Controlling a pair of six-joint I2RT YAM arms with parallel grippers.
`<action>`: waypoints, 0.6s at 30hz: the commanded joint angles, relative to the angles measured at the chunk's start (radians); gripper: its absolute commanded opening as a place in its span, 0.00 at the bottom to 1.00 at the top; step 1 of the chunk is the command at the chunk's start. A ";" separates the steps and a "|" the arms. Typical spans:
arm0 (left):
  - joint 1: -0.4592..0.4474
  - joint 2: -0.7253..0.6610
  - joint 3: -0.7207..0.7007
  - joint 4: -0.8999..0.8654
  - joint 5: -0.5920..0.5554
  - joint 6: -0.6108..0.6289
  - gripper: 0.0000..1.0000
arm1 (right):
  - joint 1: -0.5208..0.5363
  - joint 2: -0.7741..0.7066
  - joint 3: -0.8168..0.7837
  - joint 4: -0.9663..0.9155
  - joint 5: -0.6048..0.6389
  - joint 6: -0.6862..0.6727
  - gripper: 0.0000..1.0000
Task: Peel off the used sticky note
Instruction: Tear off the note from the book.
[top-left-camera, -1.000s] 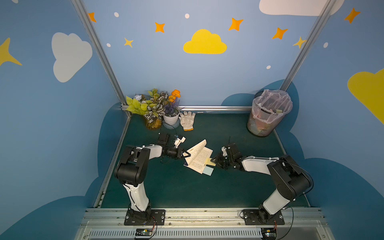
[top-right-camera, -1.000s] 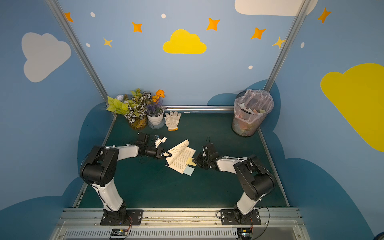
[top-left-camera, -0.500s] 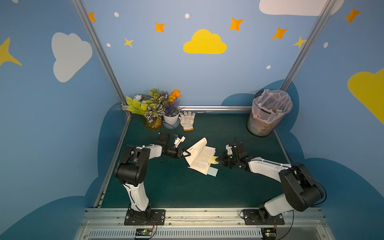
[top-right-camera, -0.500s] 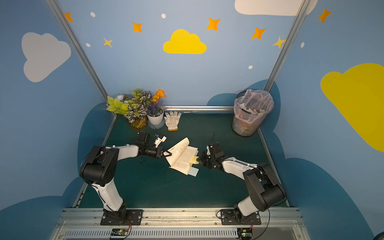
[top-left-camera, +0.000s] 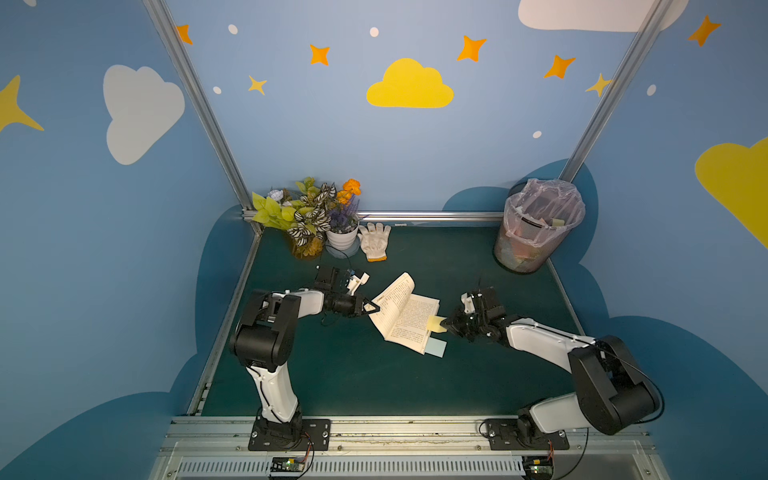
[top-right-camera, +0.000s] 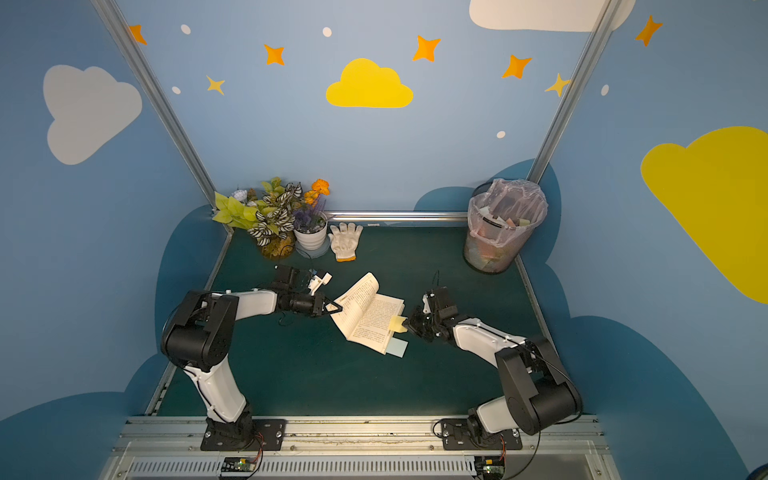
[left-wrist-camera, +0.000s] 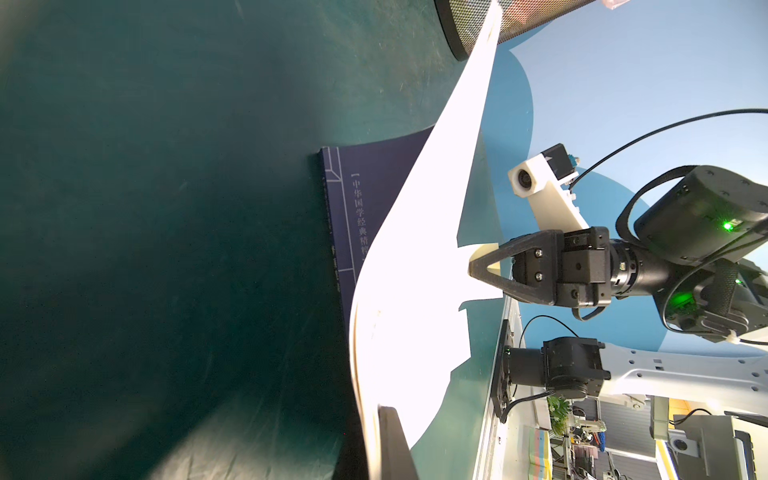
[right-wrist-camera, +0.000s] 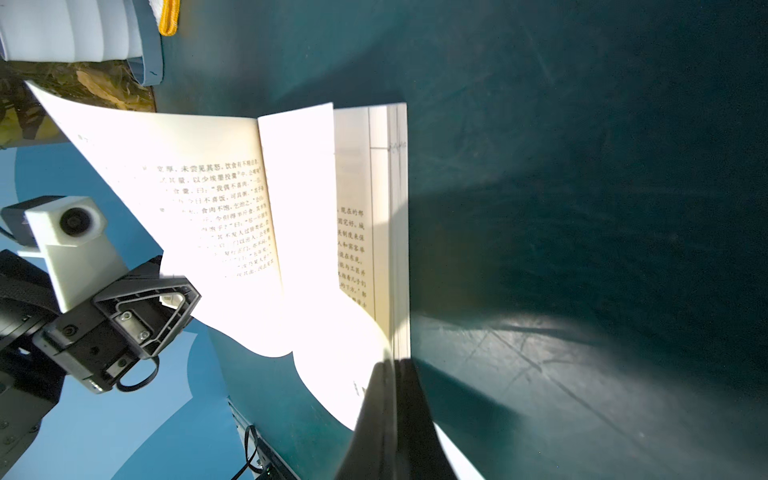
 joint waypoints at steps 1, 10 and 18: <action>0.006 0.005 -0.001 -0.054 -0.029 0.012 0.03 | -0.017 -0.005 -0.007 -0.010 0.012 -0.014 0.00; 0.003 -0.053 -0.002 -0.051 -0.036 0.002 0.03 | 0.020 0.080 0.041 0.053 -0.012 0.019 0.00; 0.003 -0.087 -0.002 -0.072 -0.081 0.013 0.03 | -0.073 0.070 -0.008 0.018 -0.052 -0.015 0.00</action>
